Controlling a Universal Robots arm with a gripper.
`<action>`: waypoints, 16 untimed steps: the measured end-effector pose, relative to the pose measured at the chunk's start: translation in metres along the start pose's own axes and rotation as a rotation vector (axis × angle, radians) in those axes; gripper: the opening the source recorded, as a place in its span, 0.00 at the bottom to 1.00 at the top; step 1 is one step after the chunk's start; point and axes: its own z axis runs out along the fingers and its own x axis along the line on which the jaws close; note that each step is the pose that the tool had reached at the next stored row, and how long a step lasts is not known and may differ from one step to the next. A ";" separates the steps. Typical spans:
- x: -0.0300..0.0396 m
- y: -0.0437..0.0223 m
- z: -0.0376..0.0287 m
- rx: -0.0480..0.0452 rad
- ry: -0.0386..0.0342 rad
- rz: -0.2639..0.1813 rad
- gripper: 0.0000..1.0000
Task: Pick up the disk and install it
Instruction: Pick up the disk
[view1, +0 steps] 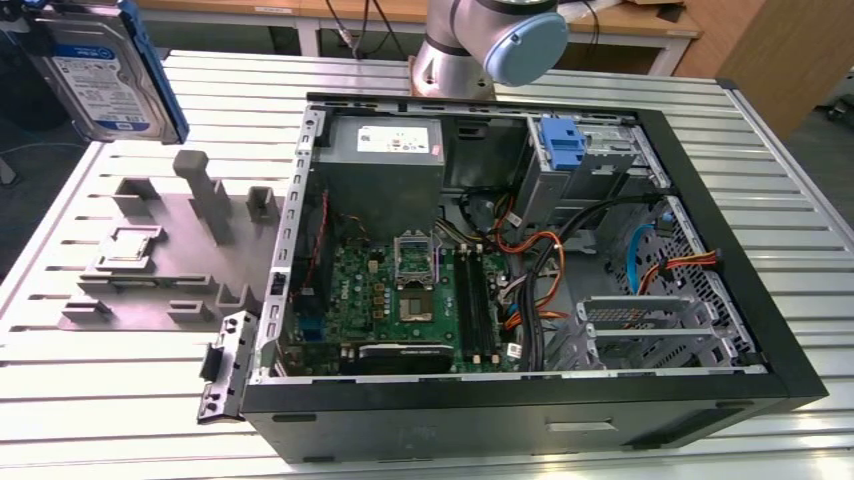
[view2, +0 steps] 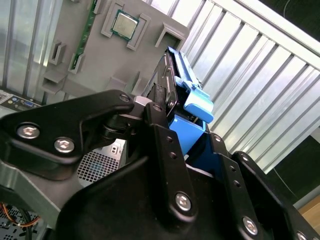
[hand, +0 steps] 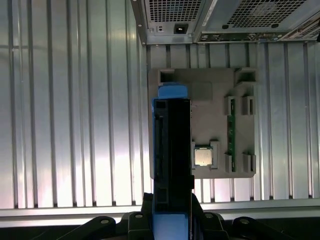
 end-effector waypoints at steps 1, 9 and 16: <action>0.0000 0.0000 -0.0001 0.0000 0.0000 0.000 0.37; 0.0000 0.0000 -0.0007 0.0001 0.0000 0.000 0.37; 0.0000 0.0000 -0.0024 0.0000 0.0000 0.000 0.37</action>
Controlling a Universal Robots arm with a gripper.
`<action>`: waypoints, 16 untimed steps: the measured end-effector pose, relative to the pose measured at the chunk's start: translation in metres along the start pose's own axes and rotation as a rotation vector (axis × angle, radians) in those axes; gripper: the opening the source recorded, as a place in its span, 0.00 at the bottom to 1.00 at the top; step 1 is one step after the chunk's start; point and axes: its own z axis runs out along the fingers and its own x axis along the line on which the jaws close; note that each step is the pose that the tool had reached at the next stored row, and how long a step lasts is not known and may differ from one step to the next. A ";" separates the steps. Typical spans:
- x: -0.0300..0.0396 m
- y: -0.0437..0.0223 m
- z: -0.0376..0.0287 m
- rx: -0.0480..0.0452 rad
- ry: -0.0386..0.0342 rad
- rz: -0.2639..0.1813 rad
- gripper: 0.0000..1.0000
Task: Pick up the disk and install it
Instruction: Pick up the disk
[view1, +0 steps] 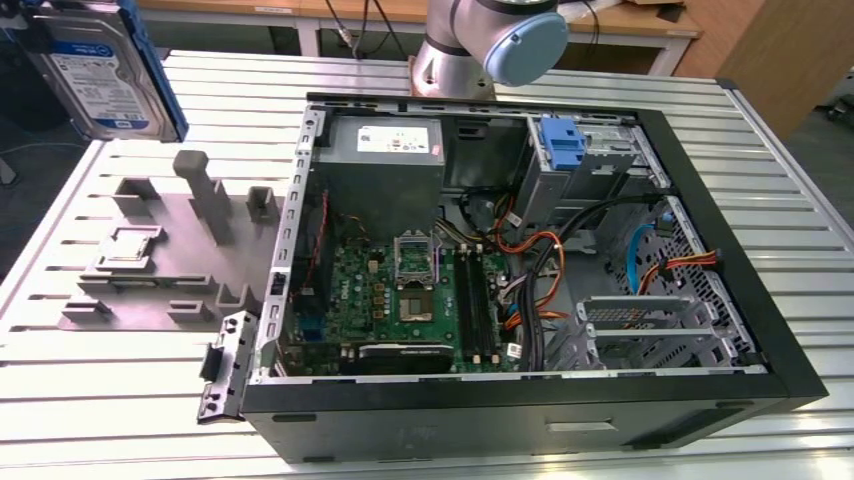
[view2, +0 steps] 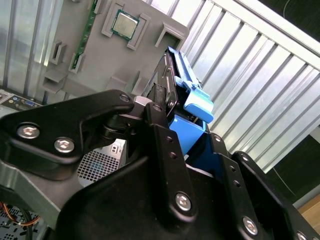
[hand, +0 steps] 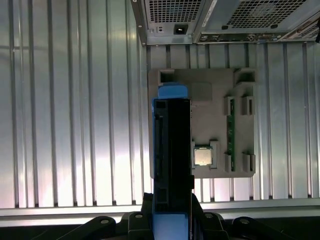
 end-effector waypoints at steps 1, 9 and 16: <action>0.0000 0.0000 -0.0006 0.0001 0.0000 0.000 0.37; 0.0001 0.0000 -0.0096 0.0000 0.0000 0.000 0.37; 0.0001 0.0001 -0.0151 0.0001 0.0000 0.000 0.37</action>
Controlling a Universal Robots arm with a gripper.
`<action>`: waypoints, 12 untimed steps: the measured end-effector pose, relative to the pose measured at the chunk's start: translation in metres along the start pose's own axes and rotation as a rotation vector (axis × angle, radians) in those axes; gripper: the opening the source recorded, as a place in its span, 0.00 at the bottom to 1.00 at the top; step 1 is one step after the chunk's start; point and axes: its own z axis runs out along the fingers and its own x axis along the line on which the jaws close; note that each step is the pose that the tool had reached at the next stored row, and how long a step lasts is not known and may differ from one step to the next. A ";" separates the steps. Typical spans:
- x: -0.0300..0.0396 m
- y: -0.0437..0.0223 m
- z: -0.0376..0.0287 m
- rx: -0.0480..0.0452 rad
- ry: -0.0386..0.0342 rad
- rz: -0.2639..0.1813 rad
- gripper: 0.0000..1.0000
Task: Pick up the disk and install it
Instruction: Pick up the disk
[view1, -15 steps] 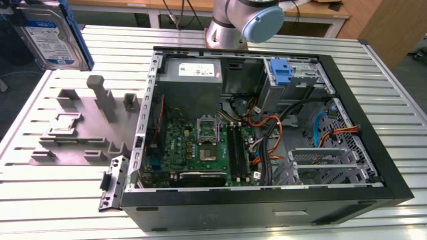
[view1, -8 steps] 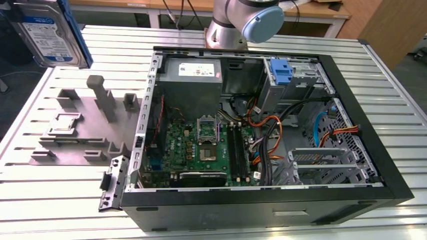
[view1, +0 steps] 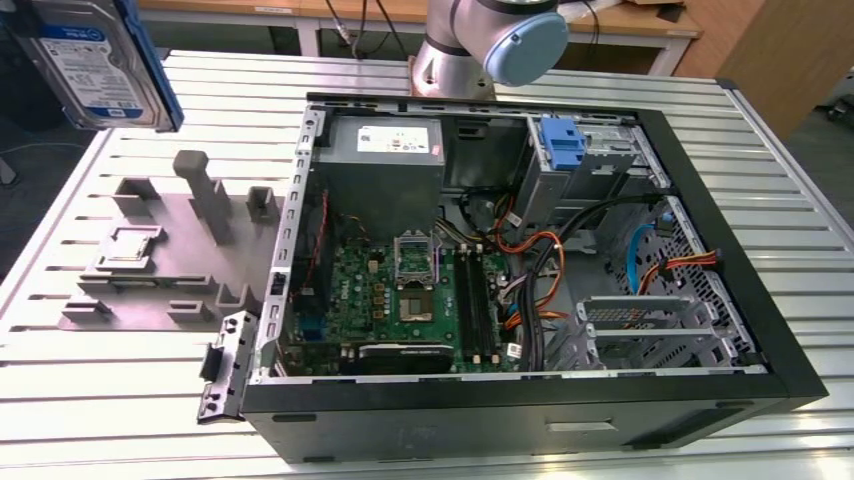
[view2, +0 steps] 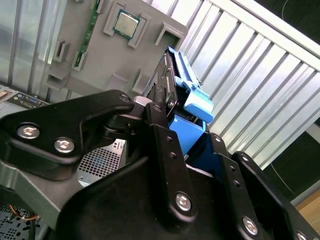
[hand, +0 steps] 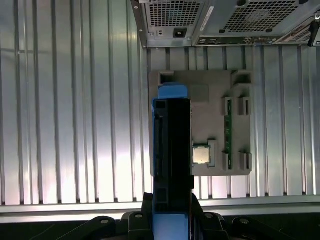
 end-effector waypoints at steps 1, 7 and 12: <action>0.0000 0.0000 -0.0007 0.0000 0.0000 0.000 0.37; 0.0000 0.0000 -0.0054 0.0000 0.0000 0.000 0.37; 0.0001 0.0000 -0.0100 0.0000 0.0001 0.000 0.37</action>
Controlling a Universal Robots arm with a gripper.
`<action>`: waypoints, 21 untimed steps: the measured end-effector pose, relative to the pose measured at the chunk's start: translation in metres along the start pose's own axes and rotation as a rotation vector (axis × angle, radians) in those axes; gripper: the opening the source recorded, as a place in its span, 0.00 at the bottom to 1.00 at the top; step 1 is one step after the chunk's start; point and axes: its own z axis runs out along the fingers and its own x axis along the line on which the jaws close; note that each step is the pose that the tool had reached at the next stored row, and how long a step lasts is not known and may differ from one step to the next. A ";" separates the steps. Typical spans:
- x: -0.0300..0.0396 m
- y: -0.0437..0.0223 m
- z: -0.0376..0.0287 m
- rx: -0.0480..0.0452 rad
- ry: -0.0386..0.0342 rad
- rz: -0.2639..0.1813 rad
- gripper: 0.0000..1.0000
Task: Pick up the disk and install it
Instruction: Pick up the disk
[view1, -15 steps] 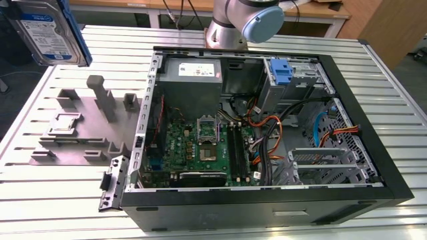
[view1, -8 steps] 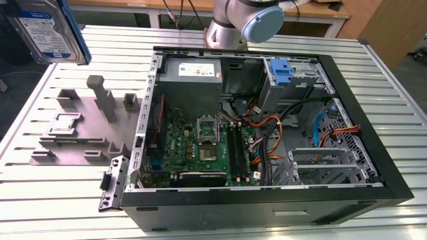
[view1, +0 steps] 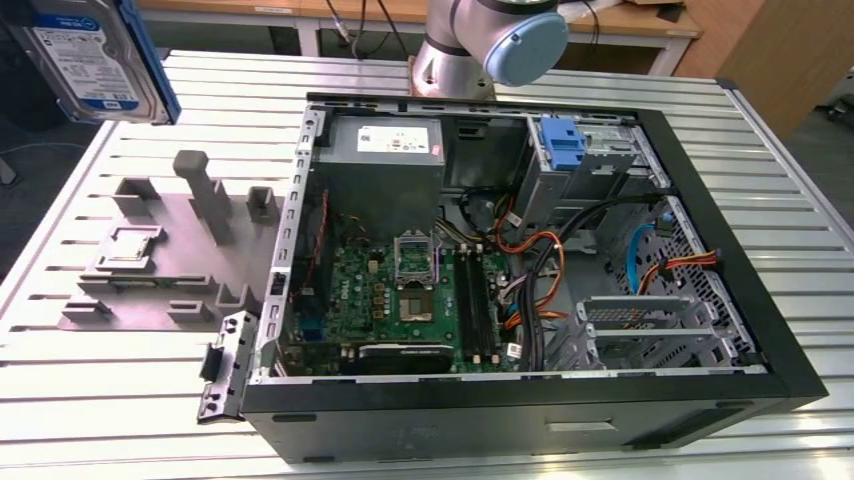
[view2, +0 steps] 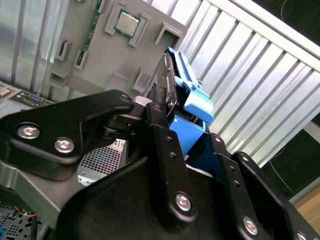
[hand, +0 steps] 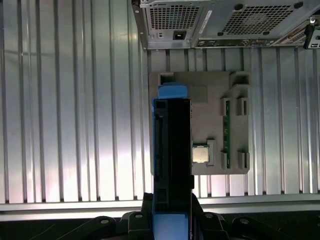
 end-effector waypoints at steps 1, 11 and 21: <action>0.0000 0.0000 -0.0009 0.0000 0.0001 0.000 0.37; 0.0000 0.0001 -0.0091 -0.0001 0.0011 0.000 0.37; 0.0001 0.0001 -0.0167 0.0001 0.0019 0.000 0.37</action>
